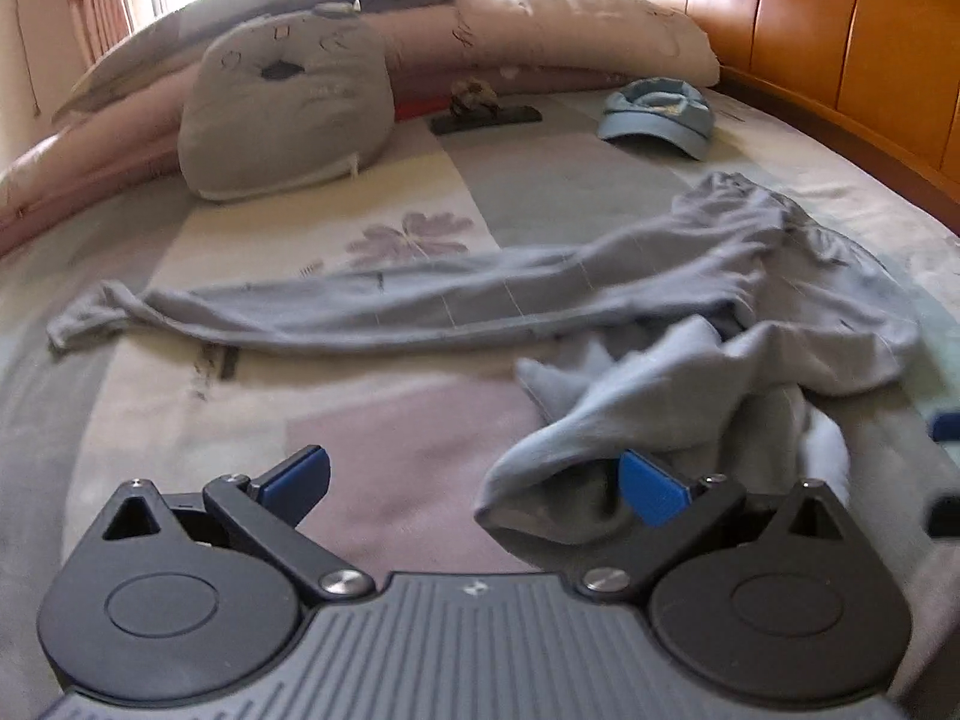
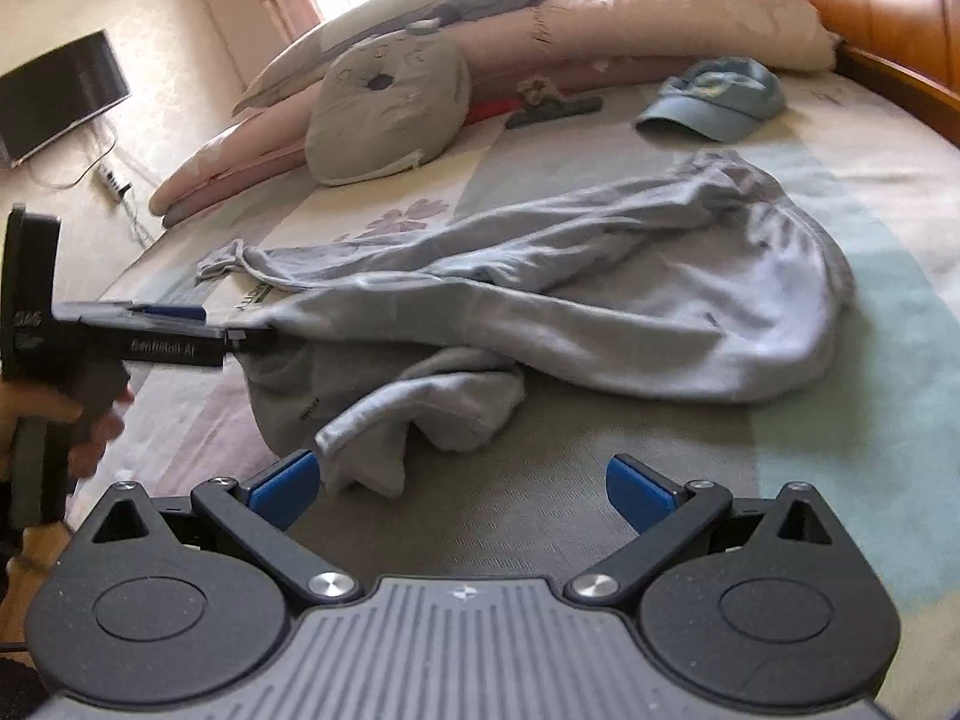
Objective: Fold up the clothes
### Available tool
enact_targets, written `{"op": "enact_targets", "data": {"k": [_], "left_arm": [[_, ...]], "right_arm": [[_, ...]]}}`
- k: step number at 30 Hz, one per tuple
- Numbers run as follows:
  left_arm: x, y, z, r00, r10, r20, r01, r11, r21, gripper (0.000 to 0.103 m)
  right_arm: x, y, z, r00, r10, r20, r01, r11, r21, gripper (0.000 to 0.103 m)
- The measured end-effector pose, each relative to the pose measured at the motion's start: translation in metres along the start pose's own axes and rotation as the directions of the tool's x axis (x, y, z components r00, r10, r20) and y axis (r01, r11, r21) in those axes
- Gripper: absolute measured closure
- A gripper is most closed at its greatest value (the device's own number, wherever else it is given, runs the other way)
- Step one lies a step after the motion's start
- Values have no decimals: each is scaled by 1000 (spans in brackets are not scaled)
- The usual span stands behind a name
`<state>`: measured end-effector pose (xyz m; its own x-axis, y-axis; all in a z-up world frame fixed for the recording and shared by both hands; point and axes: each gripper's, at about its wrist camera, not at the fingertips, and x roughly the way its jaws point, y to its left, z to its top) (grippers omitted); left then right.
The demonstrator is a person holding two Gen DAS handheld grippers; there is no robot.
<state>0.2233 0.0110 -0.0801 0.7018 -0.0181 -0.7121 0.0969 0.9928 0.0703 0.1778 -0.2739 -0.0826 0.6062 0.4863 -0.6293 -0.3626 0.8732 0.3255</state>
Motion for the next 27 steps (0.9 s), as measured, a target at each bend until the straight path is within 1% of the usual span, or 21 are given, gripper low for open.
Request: {"op": "enact_targets", "data": {"k": [3, 5, 8, 11, 14, 17, 19, 21, 22, 23, 24, 25, 26, 27], "left_arm": [[0, -4, -11, 999, -37, -14, 37, 999, -11, 1], [3, -6, -14, 999, -29, -26, 29, 1000, -6, 1], [6, -5, -17, 999, -16, -43, 16, 1000, -6, 1], [8, -3, -19, 998, -46, -48, 44, 999, -32, 1], [14, -6, -22, 996, -64, -56, 62, 997, -34, 1], [20, -9, -24, 995, -64, -78, 61, 997, -41, 1], [22, -9, -25, 994, -66, -85, 62, 997, -48, 1], [23, -11, -26, 994, -60, -88, 56, 997, -46, 1], [23, -11, -26, 994, -56, -90, 52, 998, -42, 1], [23, -12, -26, 994, -52, -92, 49, 998, -36, 1], [23, -13, -26, 994, -49, -94, 46, 998, -31, 1], [22, -13, -26, 994, -48, -93, 46, 998, -31, 1], [21, -13, -26, 995, -48, -93, 46, 998, -31, 1], [19, -13, -26, 995, -50, -91, 48, 998, -29, 1]], "right_arm": [[13, -9, 6, 1000, -19, -16, 19, 1000, 13, 0], [21, -17, 9, 999, -35, -26, 35, 999, 31, 0], [26, -38, 8, 997, -69, -33, 72, 994, 86, 0], [24, -64, 4, 993, -112, -25, 114, 981, 157, 0], [15, -95, 2, 997, -76, 29, 66, 963, 260, 0], [7, -123, 5, 994, -54, 94, 17, 932, 362, 2], [10, -145, 8, 988, -26, 153, -45, 895, 445, 3], [13, -168, 11, 977, -2, 215, -114, 845, 523, 4], [16, -176, 14, 971, 1, 239, -135, 827, 545, 4], [20, -179, 19, 970, -8, 245, -131, 827, 547, 5], [23, -181, 24, 969, -19, 246, -122, 831, 543, 11], [27, -182, 28, 970, -47, 240, -92, 838, 537, 17], [29, -182, 30, 971, -78, 225, -56, 844, 534, 38], [30, -182, 30, 974, -99, 203, -26, 843, 537, 69]]}}
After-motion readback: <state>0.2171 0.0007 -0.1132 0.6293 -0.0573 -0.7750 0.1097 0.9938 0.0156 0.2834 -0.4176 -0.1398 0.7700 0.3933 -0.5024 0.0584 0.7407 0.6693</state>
